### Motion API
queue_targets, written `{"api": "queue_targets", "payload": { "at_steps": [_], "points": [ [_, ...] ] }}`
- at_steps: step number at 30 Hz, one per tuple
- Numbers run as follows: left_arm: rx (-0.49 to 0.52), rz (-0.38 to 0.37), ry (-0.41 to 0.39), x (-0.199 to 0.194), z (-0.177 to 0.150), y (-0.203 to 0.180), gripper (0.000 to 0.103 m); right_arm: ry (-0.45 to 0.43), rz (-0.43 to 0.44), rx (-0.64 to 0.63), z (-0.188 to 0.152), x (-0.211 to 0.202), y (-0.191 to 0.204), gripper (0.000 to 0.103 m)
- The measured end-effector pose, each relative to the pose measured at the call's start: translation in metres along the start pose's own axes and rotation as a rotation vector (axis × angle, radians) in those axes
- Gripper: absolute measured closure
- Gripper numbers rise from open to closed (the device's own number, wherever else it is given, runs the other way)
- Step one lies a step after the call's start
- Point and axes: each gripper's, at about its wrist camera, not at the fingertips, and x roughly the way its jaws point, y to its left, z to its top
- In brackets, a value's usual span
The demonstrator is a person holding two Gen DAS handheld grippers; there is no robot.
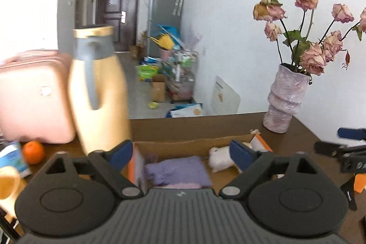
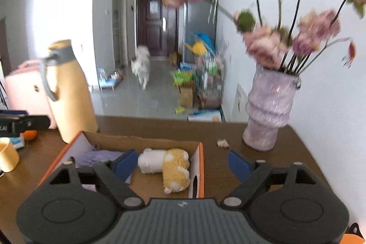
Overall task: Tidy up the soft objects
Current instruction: 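Open both grippers to drop the plush toy in the box, then withdraw both grippers from the box back toward the table items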
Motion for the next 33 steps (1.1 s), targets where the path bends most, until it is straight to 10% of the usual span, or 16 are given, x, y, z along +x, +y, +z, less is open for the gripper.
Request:
{"api": "queue_targets", "payload": {
  "at_steps": [17, 33],
  "points": [
    [0.016, 0.148, -0.2, -0.135, -0.089, 0.007, 0.0, -0.224, 0.034, -0.013, -0.066, -0.108, 0.036, 0.01],
    [-0.012, 0.059, -0.147, -0.247, -0.296, 0.001, 0.0, -0.133, 0.145, 0.098, -0.282, -0.204, 0.04, 0.01]
  ]
}}
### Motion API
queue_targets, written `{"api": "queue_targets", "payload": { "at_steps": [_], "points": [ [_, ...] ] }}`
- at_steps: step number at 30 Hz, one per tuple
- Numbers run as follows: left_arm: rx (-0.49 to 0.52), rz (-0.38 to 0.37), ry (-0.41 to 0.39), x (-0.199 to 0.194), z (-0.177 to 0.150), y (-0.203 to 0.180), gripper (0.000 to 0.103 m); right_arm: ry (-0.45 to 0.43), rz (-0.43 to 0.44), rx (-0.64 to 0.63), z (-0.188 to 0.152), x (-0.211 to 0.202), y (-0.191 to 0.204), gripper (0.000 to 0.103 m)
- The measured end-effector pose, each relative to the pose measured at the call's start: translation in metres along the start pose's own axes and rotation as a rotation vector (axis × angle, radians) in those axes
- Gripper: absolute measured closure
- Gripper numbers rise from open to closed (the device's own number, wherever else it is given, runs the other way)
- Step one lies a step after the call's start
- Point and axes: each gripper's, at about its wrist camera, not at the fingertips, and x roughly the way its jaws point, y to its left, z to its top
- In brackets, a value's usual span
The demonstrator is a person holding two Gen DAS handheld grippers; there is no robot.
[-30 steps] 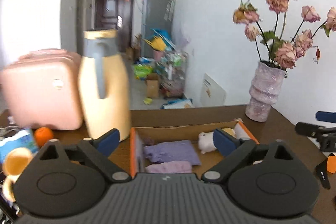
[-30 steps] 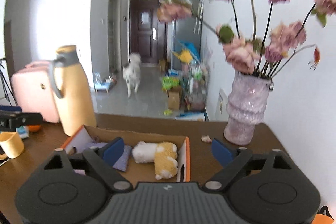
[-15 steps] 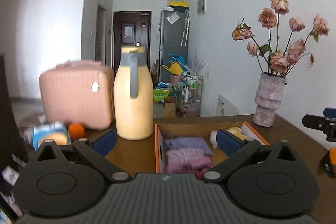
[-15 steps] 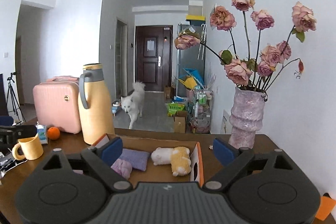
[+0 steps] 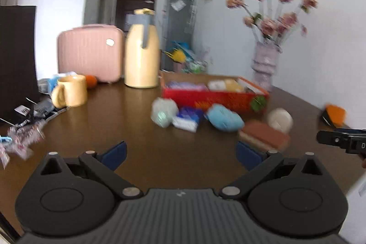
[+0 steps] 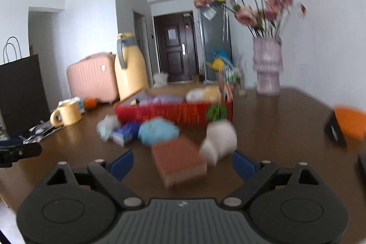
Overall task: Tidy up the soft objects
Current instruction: 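Withdraw both grippers from the box back toward the table items, then grasp the brown-and-cream sponge block with both grippers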
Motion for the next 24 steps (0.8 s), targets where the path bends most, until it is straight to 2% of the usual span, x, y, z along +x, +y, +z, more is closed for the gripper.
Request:
{"api": "queue_targets", "payload": {
  "at_steps": [2, 4, 7, 12, 18, 22, 23, 24],
  "points": [
    [0.042, -0.015, 0.018, -0.011, -0.011, -0.003, 0.0, 0.028, 0.01, 0.02, -0.022, -0.016, 0.005, 0.009],
    [0.057, 0.004, 0.045, -0.011, -0.014, -0.007, 0.0, 0.051, 0.013, 0.014, -0.036, -0.021, 0.01, 0.007],
    [0.061, -0.024, 0.049, 0.0, -0.01, -0.013, 0.0, 0.076, 0.01, -0.003, -0.043, -0.015, 0.016, 0.007],
    [0.081, -0.051, 0.077, 0.031, -0.006, -0.023, 0.0, 0.093, -0.016, -0.036, -0.037, 0.01, 0.024, 0.008],
    [0.071, -0.059, 0.113, 0.065, -0.001, -0.023, 0.0, 0.112, -0.043, -0.117, -0.009, 0.06, 0.025, 0.008],
    [0.065, -0.063, 0.122, 0.084, 0.004, -0.02, 0.0, 0.181, -0.084, -0.176, 0.006, 0.106, 0.023, 0.008],
    [0.062, -0.062, 0.126, 0.089, 0.005, -0.018, 0.0, 0.196, -0.092, -0.176, 0.008, 0.115, 0.021, 0.009],
    [0.058, -0.062, 0.131, 0.093, 0.006, -0.016, 0.0, 0.211, -0.102, -0.171, 0.01, 0.125, 0.02, 0.016]
  ]
}}
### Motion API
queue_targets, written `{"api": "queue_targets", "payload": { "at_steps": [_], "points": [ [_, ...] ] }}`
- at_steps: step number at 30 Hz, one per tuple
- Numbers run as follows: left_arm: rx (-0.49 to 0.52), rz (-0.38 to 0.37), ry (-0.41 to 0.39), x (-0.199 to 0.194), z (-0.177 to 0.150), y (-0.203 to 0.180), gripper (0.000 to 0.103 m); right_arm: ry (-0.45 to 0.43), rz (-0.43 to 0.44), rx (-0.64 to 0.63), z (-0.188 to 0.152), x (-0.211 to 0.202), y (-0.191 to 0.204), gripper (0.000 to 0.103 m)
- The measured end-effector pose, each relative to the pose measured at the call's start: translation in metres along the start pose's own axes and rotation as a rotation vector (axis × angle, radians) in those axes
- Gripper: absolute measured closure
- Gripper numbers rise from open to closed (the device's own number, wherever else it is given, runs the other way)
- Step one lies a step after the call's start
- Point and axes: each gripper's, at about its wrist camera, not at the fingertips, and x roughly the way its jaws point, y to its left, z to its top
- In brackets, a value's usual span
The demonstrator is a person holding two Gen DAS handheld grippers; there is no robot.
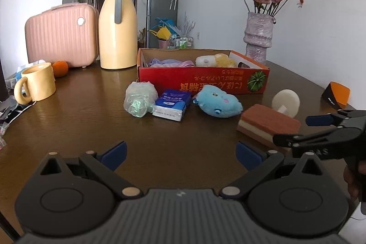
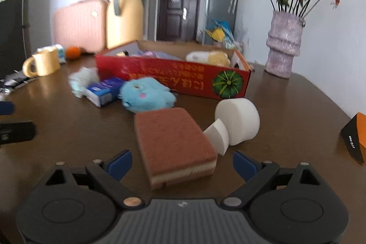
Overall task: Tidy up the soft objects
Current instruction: 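Grasp the brown-and-cream sponge block with both grippers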
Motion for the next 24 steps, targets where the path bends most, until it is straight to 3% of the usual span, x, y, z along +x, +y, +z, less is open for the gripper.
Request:
{"api": "queue_targets", "payload": {
  "at_steps": [2, 5, 7, 9, 11, 16, 18, 20, 22, 24],
  "points": [
    [-0.009, -0.003, 0.006, 0.007, 0.003, 0.003, 0.0, 0.017, 0.024, 0.016, 0.002, 0.009, -0.001, 0.031],
    [-0.021, -0.012, 0.013, 0.016, 0.005, 0.009, 0.0, 0.004, 0.136, -0.018, -0.004, 0.002, 0.007, 0.031],
    [-0.023, -0.013, 0.026, 0.023, 0.006, 0.01, 0.0, 0.003, 0.237, -0.116, -0.011, -0.008, 0.016, 0.031],
    [-0.027, -0.025, 0.039, 0.03, 0.007, 0.01, 0.0, -0.005, 0.217, -0.179, -0.016, -0.017, 0.019, 0.025],
    [-0.045, -0.058, 0.053, 0.037, 0.008, 0.008, 0.0, -0.005, 0.142, -0.147, -0.016, -0.022, 0.01, 0.017],
    [-0.15, -0.223, 0.078, 0.052, 0.018, 0.002, 0.002, -0.033, 0.131, 0.112, -0.009, -0.032, -0.033, 0.02],
    [-0.186, -0.278, 0.094, 0.063, 0.023, -0.006, 0.013, -0.028, 0.148, 0.22, -0.007, -0.028, -0.047, 0.033],
    [-0.203, -0.312, 0.129, 0.075, 0.026, -0.014, 0.041, -0.001, 0.197, 0.335, -0.009, -0.021, -0.057, 0.042],
    [-0.201, -0.338, 0.177, 0.087, 0.027, -0.023, 0.054, 0.031, 0.25, 0.401, -0.012, -0.01, -0.058, 0.05],
    [-0.213, -0.354, 0.21, 0.092, 0.024, -0.028, 0.063, 0.034, 0.244, 0.426, -0.017, -0.006, -0.053, 0.053]
  ]
}}
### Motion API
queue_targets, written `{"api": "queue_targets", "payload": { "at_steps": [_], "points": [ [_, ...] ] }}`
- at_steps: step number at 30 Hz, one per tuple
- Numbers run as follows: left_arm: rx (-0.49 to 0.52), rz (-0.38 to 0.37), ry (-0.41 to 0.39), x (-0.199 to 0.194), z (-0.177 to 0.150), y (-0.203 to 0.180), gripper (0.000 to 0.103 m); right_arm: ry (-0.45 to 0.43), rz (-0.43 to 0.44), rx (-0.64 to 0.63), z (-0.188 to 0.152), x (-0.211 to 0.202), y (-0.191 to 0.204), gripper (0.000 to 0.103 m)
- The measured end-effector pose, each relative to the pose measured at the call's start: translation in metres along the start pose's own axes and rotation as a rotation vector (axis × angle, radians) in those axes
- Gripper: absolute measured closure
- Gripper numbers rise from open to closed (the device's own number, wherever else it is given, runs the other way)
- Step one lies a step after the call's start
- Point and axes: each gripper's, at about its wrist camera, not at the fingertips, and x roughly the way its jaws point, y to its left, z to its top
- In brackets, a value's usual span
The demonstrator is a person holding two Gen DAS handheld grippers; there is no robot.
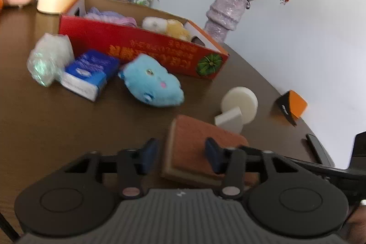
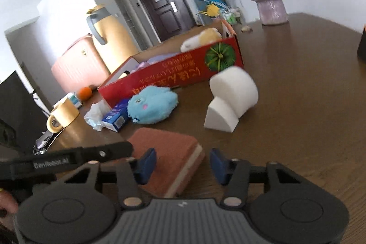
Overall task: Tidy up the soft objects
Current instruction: 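Grasp the brown-and-cream sponge block with both grippers, then carry the sponge block into the box beside the plush toy and release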
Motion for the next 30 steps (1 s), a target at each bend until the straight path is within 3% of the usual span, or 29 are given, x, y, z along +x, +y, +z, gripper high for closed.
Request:
{"api": "queue_targets", "payload": {
  "at_steps": [2, 3, 6, 10, 12, 15, 17, 22, 25, 30],
  "points": [
    [-0.015, -0.027, 0.001, -0.003, -0.005, -0.001, 0.068, -0.016, 0.003, 0.024, -0.002, 0.0, -0.001, 0.056],
    [-0.023, -0.036, 0.011, -0.007, -0.007, -0.003, 0.068, -0.019, 0.013, 0.037, -0.003, 0.002, -0.001, 0.062],
    [-0.039, -0.068, 0.049, -0.02, -0.016, -0.009, 0.067, -0.006, 0.049, 0.038, -0.004, 0.0, -0.002, 0.064],
    [-0.051, -0.061, 0.036, -0.028, -0.021, -0.01, 0.048, -0.006, 0.055, 0.042, -0.005, -0.003, -0.003, 0.063],
    [-0.079, -0.027, 0.025, -0.026, -0.019, -0.006, 0.048, 0.0, 0.052, 0.031, -0.005, -0.005, -0.001, 0.063],
    [-0.104, -0.026, 0.024, -0.022, -0.015, -0.002, 0.052, 0.007, 0.051, 0.005, -0.007, -0.01, 0.003, 0.063],
    [-0.111, -0.046, 0.04, -0.02, -0.015, -0.002, 0.07, 0.01, 0.059, 0.02, -0.009, -0.01, 0.001, 0.064],
    [-0.108, -0.06, 0.037, -0.019, -0.014, -0.008, 0.071, -0.013, 0.075, 0.046, -0.006, -0.014, 0.0, 0.07],
    [-0.091, -0.074, -0.021, -0.025, 0.008, -0.015, 0.071, -0.07, 0.095, 0.024, 0.017, -0.02, 0.005, 0.071],
    [-0.023, -0.11, -0.136, -0.011, 0.09, -0.028, 0.072, -0.194, 0.091, -0.082, 0.105, -0.009, 0.016, 0.071]
  ]
}}
